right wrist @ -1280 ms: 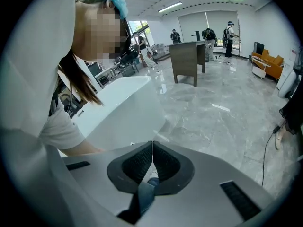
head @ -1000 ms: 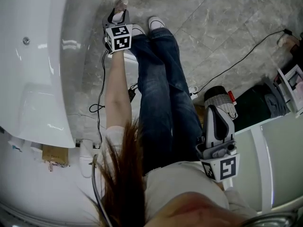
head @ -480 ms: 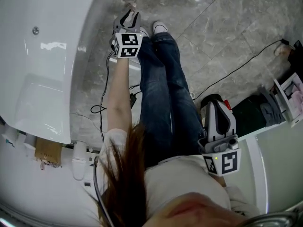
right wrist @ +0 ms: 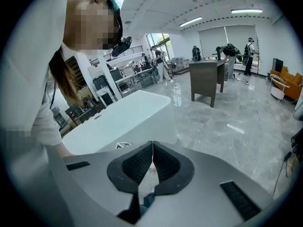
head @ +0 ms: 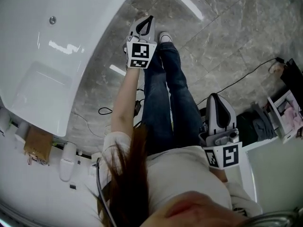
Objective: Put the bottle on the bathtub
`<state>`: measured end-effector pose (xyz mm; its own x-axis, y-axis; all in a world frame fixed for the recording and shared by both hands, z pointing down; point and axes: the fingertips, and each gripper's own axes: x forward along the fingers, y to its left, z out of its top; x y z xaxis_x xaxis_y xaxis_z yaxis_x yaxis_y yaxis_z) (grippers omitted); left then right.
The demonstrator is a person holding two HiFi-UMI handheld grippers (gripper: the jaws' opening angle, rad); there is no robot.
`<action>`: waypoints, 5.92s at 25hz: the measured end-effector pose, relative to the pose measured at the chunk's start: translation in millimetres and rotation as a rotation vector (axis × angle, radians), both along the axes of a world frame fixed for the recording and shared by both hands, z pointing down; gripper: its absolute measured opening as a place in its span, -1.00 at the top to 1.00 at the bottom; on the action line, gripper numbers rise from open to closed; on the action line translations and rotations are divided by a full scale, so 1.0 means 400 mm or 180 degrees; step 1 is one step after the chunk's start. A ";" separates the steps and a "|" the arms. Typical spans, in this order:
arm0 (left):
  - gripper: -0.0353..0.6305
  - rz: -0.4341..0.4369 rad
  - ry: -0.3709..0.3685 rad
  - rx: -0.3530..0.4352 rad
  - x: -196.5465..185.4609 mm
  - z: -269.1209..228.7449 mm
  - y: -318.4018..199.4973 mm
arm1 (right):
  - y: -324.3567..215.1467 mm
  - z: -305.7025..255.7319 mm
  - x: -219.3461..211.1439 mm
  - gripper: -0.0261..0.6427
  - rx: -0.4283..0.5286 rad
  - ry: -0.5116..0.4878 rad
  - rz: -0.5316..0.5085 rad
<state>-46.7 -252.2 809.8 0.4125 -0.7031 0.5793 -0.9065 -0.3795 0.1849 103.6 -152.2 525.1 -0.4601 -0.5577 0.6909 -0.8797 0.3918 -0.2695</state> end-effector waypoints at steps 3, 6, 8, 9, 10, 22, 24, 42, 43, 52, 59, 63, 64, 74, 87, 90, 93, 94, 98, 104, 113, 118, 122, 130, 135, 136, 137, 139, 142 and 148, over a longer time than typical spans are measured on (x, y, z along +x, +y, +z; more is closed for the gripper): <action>0.85 0.0005 -0.0011 0.0160 -0.003 -0.082 -0.029 | -0.014 -0.030 -0.008 0.88 0.0047 -0.0029 -0.0056; 0.85 -0.0021 0.0011 0.0301 -0.011 -0.157 -0.043 | -0.023 -0.060 -0.023 0.88 0.0101 -0.0072 -0.0129; 0.85 -0.0080 0.0032 0.0370 -0.019 -0.198 -0.053 | -0.029 -0.077 -0.034 0.88 0.0131 -0.0104 -0.0192; 0.85 -0.0110 0.0042 0.0400 -0.023 -0.218 -0.056 | -0.031 -0.084 -0.039 0.88 0.0142 -0.0120 -0.0225; 0.85 -0.0137 0.0054 0.0432 -0.028 -0.239 -0.058 | -0.033 -0.090 -0.044 0.88 0.0152 -0.0133 -0.0256; 0.85 -0.0481 0.0072 0.0768 -0.129 -0.480 -0.054 | -0.059 -0.129 -0.109 0.88 0.0301 -0.0186 -0.0576; 0.85 -0.0559 0.0087 0.0831 -0.150 -0.517 -0.051 | -0.056 -0.141 -0.115 0.88 0.0342 -0.0178 -0.0627; 0.85 -0.0884 0.0141 0.1436 -0.250 -1.033 0.049 | -0.042 -0.396 -0.151 0.88 0.0757 -0.0144 -0.0922; 0.85 -0.0902 0.0161 0.1480 -0.250 -1.061 0.053 | -0.044 -0.414 -0.155 0.88 0.0765 -0.0174 -0.0928; 0.85 -0.1212 0.0144 0.1704 -0.297 -1.228 0.134 | -0.049 -0.533 -0.152 0.88 0.1045 -0.0282 -0.0986; 0.85 -0.1535 0.0148 0.1749 -0.383 -1.318 0.215 | -0.041 -0.603 -0.175 0.89 0.1106 -0.0292 -0.0969; 0.85 -0.1694 0.0169 0.1777 -0.346 -1.358 0.339 | 0.030 -0.624 -0.123 0.88 0.1145 -0.0359 -0.0936; 0.85 -0.1730 0.0171 0.1785 -0.333 -1.371 0.379 | 0.055 -0.635 -0.110 0.88 0.1169 -0.0396 -0.0919; 0.85 -0.1743 0.0222 0.1823 -0.363 -1.465 0.433 | 0.003 -0.733 -0.206 0.88 0.1390 -0.0651 -0.0878; 0.85 -0.1630 0.0173 0.1802 -0.346 -1.508 0.367 | -0.081 -0.731 -0.265 0.88 0.1347 -0.0843 -0.1078; 0.85 -0.1672 0.0205 0.1824 -0.348 -1.519 0.361 | -0.091 -0.739 -0.265 0.88 0.1362 -0.0865 -0.1122; 0.85 -0.1663 0.0259 0.1821 -0.321 -1.514 0.419 | -0.030 -0.741 -0.232 0.89 0.1392 -0.0877 -0.1110; 0.85 -0.1655 0.0265 0.1819 -0.315 -1.513 0.434 | -0.014 -0.740 -0.224 0.88 0.1398 -0.0873 -0.1098; 0.85 -0.1653 0.0255 0.1827 -0.315 -1.515 0.440 | -0.002 -0.743 -0.222 0.88 0.1397 -0.0872 -0.1072; 0.85 -0.1575 0.0259 0.1821 -0.323 -1.514 0.421 | 0.003 -0.744 -0.238 0.88 0.1353 -0.0852 -0.1076; 0.85 -0.1480 0.0198 0.1831 -0.312 -1.513 0.410 | -0.002 -0.742 -0.219 0.88 0.1370 -0.0825 -0.0992; 0.85 -0.1473 0.0193 0.1869 -0.305 -1.519 0.409 | -0.003 -0.746 -0.219 0.88 0.1388 -0.0854 -0.0969; 0.85 -0.1479 0.0193 0.1834 -0.305 -1.509 0.412 | -0.001 -0.747 -0.220 0.89 0.1395 -0.0862 -0.0969; 0.85 -0.1497 0.0182 0.1807 -0.308 -1.500 0.415 | 0.000 -0.743 -0.217 0.88 0.1388 -0.0849 -0.0974; 0.85 -0.1483 0.0192 0.1809 -0.306 -1.499 0.414 | 0.002 -0.743 -0.220 0.88 0.1388 -0.0844 -0.0978; 0.85 -0.1477 0.0194 0.1809 -0.305 -1.499 0.413 | 0.002 -0.743 -0.220 0.88 0.1390 -0.0843 -0.0979; 0.85 -0.1471 0.0197 0.1810 -0.304 -1.499 0.413 | 0.002 -0.744 -0.221 0.88 0.1391 -0.0842 -0.0980; 0.85 -0.1460 0.0202 0.1808 -0.302 -1.499 0.412 | 0.002 -0.745 -0.221 0.88 0.1394 -0.0842 -0.0981; 0.85 -0.1445 0.0206 0.1808 -0.299 -1.500 0.411 | 0.003 -0.746 -0.219 0.88 0.1398 -0.0836 -0.0981; 0.85 -0.1435 0.0228 0.1820 -0.298 -1.507 0.406 | 0.002 -0.751 -0.219 0.88 0.1411 -0.0821 -0.0987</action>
<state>-166.1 -89.6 207.2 0.0347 -0.9980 0.0532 -0.9906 -0.0273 0.1342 15.8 -151.6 224.7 -0.7694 -0.5800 0.2675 -0.6342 0.7438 -0.2113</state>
